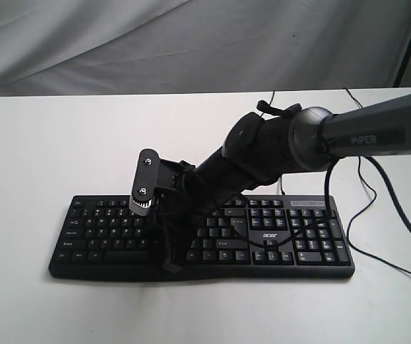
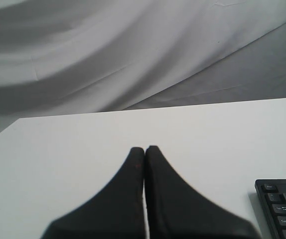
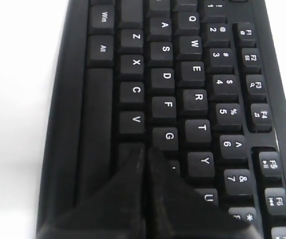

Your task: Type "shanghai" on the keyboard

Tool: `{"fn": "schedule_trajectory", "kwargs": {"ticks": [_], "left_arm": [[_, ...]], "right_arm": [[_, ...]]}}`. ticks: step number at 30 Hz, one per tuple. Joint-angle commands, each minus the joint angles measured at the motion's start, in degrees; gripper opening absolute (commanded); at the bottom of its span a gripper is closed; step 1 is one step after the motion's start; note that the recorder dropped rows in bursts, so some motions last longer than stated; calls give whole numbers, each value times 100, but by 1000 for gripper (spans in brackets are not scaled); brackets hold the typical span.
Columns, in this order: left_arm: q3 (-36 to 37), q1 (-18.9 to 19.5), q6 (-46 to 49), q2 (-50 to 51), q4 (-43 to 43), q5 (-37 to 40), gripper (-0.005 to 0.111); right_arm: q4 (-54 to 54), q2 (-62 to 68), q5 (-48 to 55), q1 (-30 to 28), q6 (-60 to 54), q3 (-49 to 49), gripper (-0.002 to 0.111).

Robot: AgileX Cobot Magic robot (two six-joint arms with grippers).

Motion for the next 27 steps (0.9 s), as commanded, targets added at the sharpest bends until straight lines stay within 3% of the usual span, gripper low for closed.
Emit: {"fn": "schedule_trajectory", "kwargs": {"ticks": [1, 27], "left_arm": [[29, -22, -16, 18, -3, -36, 1], [29, -22, -16, 18, -3, -36, 1]], "right_arm": [[-25, -57, 63, -41, 38, -35, 0], [-637, 112, 44, 178, 1060, -807, 0]]}}
